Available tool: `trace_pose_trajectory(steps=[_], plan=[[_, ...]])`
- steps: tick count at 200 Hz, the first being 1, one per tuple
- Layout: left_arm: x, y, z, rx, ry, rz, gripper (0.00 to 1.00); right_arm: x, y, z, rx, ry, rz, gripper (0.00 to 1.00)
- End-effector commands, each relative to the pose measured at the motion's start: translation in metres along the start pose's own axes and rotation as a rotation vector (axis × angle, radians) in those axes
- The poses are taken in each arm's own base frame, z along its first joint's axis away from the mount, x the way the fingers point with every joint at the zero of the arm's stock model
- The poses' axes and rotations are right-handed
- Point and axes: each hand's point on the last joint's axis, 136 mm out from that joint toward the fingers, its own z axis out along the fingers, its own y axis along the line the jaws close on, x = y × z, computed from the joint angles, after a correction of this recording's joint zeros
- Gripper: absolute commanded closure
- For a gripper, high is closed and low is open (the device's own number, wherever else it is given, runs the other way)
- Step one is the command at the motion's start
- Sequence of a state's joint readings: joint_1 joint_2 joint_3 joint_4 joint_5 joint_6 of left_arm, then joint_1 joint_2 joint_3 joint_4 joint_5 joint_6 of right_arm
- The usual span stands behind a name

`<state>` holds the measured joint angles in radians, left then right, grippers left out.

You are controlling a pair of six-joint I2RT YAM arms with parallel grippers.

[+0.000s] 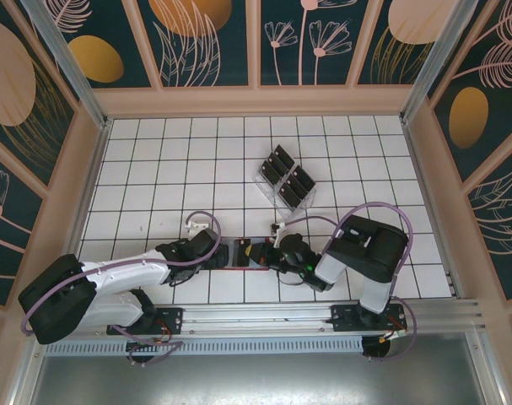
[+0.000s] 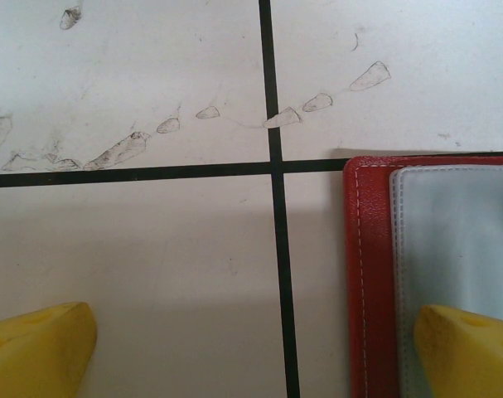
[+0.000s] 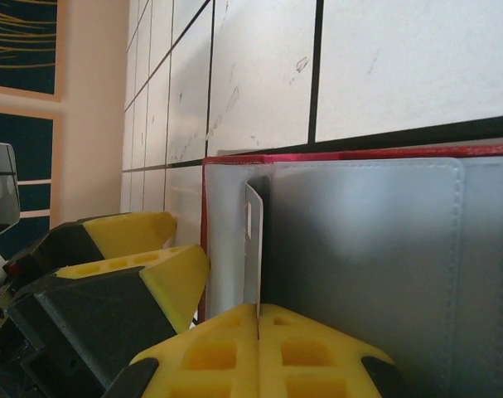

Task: Put the credit cards into the card holder
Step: Insert the credit card into the card slot.

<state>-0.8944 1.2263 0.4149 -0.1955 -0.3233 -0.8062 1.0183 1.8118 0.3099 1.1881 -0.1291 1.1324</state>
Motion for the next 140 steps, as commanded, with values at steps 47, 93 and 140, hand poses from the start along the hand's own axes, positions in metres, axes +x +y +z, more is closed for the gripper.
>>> trace_pose_trajectory(steps=[47, 93, 140], plan=[[0.008, 0.001, 0.0, 0.004, 0.032, -0.007, 0.01, 0.006, -0.01, 0.006, 0.069, 0.069, -0.026, 0.88], [-0.005, 0.0, -0.01, 0.005, -0.014, -0.041, 0.01, -0.006, -0.002, 0.004, 0.173, 0.069, -0.124, 0.67], [-0.012, 0.009, -0.02, -0.015, -0.056, -0.058, 0.01, -0.02, 0.001, 0.002, 0.313, 0.072, -0.213, 0.64]])
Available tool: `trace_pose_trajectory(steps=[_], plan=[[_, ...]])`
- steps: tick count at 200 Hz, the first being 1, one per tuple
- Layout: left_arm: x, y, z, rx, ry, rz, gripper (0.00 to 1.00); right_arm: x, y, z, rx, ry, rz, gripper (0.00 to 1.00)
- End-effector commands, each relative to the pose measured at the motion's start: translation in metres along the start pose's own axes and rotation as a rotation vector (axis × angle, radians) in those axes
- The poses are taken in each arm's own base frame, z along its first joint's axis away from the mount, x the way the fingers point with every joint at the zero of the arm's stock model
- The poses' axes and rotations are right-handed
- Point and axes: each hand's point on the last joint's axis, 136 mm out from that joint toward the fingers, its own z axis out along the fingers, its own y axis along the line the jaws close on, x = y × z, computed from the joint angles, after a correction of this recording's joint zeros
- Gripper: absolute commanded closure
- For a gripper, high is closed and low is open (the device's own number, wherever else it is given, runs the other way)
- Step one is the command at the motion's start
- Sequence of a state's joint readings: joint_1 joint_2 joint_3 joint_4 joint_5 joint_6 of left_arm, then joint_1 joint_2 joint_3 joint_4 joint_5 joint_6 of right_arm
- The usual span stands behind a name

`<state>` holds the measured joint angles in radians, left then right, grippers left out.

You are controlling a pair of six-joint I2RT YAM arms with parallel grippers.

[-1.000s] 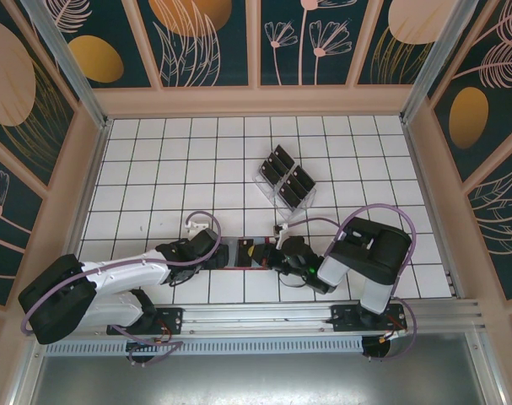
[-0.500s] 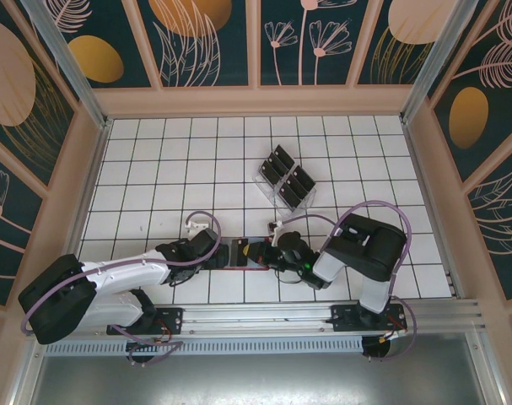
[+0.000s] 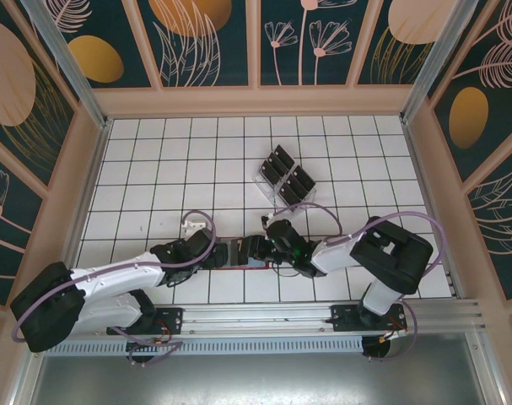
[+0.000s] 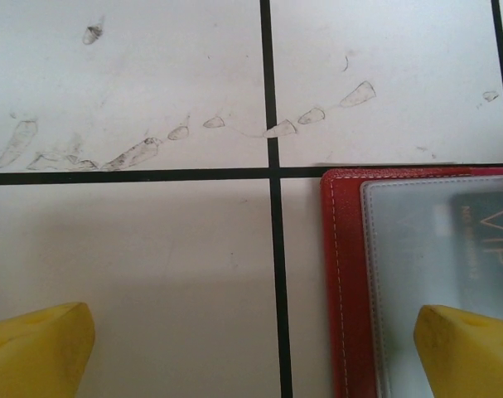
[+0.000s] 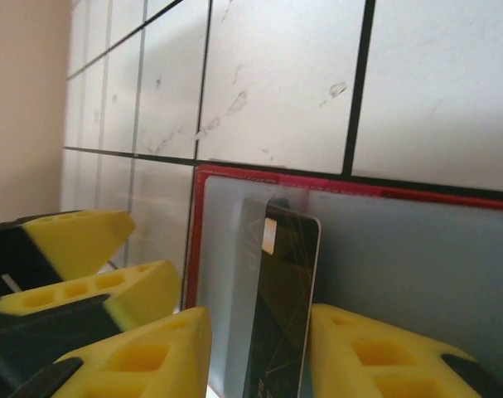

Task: Put the credit cards into the card holder
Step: Insert the credit card into the card slot.

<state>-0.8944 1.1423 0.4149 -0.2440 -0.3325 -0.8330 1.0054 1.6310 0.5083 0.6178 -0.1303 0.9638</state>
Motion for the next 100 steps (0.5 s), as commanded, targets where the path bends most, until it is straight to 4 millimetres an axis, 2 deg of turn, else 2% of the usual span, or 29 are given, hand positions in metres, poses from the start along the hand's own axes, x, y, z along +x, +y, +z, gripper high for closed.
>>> trace_pose_trajectory(steps=[1, 100], plan=[[-0.006, 0.008, -0.007, -0.033, -0.027, -0.021, 0.01, -0.006, -0.014, -0.004, 0.139, 0.007, -0.073, 0.64], [0.004, 0.016, -0.004, -0.029, -0.023, -0.037, 0.01, -0.004, -0.01, 0.009, 0.174, 0.051, -0.094, 0.71]])
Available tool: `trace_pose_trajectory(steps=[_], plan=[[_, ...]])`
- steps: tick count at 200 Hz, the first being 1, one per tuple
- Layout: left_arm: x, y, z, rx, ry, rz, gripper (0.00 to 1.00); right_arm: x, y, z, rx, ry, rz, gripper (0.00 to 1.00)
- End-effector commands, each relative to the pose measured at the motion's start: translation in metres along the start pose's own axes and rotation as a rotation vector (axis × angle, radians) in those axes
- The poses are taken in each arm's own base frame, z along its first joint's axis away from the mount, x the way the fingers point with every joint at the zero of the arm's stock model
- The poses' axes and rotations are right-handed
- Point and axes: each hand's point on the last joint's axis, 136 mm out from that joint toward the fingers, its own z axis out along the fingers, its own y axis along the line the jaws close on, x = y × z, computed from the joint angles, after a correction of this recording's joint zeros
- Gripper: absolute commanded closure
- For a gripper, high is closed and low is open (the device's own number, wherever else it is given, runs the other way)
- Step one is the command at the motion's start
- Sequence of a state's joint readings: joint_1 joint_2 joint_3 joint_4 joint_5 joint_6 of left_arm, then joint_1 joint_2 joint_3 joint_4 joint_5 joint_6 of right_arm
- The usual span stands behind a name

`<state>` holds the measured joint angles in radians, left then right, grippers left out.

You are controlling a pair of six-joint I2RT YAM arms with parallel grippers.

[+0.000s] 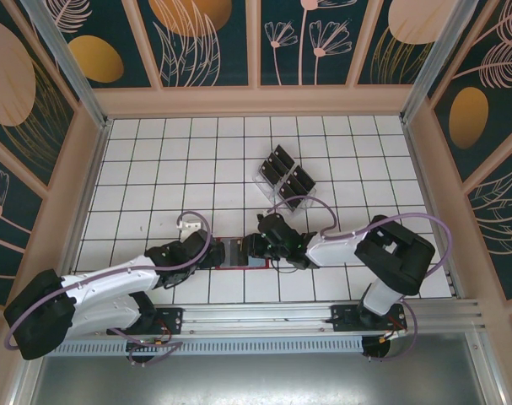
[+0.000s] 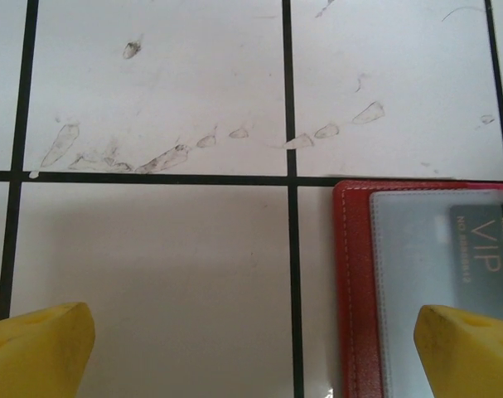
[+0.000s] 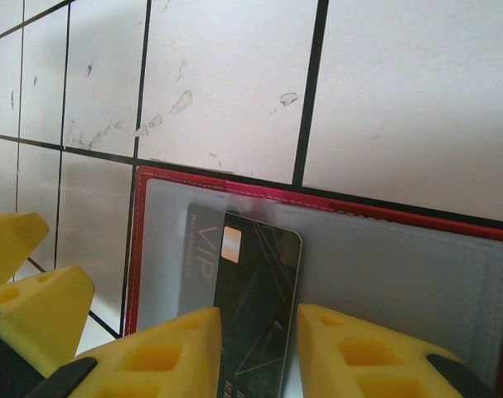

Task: Put the credit cards into the card holder
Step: Insert the credit card into the card slot.

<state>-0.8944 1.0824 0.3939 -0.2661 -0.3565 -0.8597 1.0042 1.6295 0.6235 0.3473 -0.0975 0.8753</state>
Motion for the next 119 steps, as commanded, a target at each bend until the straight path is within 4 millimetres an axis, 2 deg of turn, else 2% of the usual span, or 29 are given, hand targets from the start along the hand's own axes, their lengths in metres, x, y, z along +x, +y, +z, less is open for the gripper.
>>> trace_pose_trajectory(steps=[1, 119], plan=[[0.006, 0.009, 0.002, -0.025, 0.005, -0.004, 0.01, -0.003, 0.003, 0.005, 0.026, -0.003, -0.024, 0.71], [0.01, 0.007, 0.004, 0.014, 0.002, -0.026, 0.01, 0.006, 0.03, 0.025, -0.009, 0.056, -0.046, 0.76]])
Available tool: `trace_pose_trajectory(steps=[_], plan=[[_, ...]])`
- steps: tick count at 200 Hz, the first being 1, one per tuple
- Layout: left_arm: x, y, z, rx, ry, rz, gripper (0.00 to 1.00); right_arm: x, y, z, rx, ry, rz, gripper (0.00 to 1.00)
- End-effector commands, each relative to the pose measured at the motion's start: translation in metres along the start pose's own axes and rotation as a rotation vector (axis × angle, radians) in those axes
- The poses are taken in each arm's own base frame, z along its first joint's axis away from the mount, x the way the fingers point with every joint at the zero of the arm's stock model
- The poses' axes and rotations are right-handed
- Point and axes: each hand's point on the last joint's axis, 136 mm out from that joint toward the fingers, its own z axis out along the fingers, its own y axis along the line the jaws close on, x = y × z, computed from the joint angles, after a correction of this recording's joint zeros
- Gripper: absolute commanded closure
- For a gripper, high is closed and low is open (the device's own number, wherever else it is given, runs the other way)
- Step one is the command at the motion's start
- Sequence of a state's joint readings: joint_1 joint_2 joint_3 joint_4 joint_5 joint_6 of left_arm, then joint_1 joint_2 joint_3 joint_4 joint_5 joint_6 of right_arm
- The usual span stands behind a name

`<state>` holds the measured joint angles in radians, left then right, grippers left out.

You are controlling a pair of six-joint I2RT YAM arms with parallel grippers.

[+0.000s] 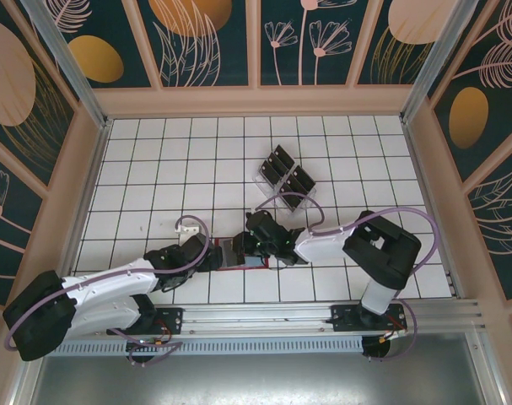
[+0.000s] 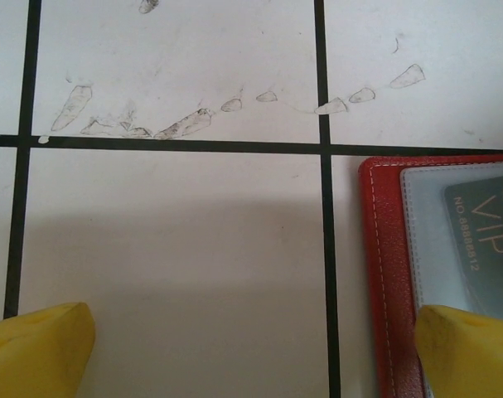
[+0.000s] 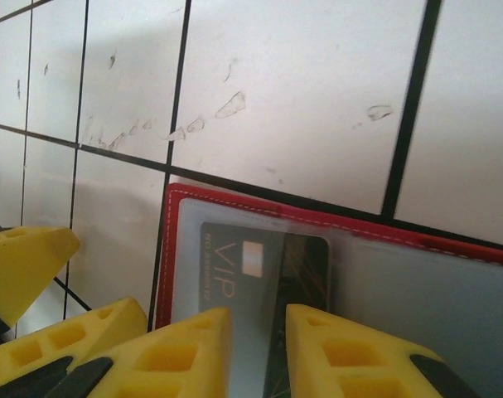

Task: Put the credit cards into the card holder
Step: Insert the credit card into the card slot.

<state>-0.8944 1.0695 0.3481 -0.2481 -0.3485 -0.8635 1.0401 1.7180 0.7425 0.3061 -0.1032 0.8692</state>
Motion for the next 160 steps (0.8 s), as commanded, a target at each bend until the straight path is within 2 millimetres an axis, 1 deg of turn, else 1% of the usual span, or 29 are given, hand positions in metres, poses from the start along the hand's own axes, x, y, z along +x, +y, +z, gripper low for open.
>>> trace_pose_trajectory(steps=[1, 28, 50, 69, 87, 120, 160], plan=[[-0.001, -0.002, -0.001, 0.02, -0.014, -0.026, 0.02, 0.005, 0.008, 0.005, -0.003, 0.023, -0.017, 0.76], [-0.002, -0.003, -0.001, 0.024, -0.018, -0.034, 0.01, 0.003, 0.013, -0.001, -0.008, 0.007, -0.019, 0.76], [-0.002, -0.003, -0.001, 0.025, -0.02, -0.034, 0.01, -0.003, 0.015, -0.013, -0.011, -0.029, -0.013, 0.76], [-0.002, -0.003, 0.0, 0.022, -0.018, -0.031, 0.01, -0.006, 0.013, -0.023, 0.001, -0.055, -0.009, 0.76], [-0.001, -0.003, 0.0, 0.021, -0.014, -0.028, 0.02, -0.005, 0.006, -0.028, 0.023, -0.062, -0.005, 0.75], [-0.001, -0.004, 0.001, 0.022, -0.012, -0.019, 0.01, 0.005, -0.006, -0.026, 0.044, -0.039, 0.007, 0.75], [-0.001, -0.006, 0.003, 0.025, -0.012, -0.013, 0.01, 0.014, -0.012, -0.02, 0.055, -0.014, 0.014, 0.75]])
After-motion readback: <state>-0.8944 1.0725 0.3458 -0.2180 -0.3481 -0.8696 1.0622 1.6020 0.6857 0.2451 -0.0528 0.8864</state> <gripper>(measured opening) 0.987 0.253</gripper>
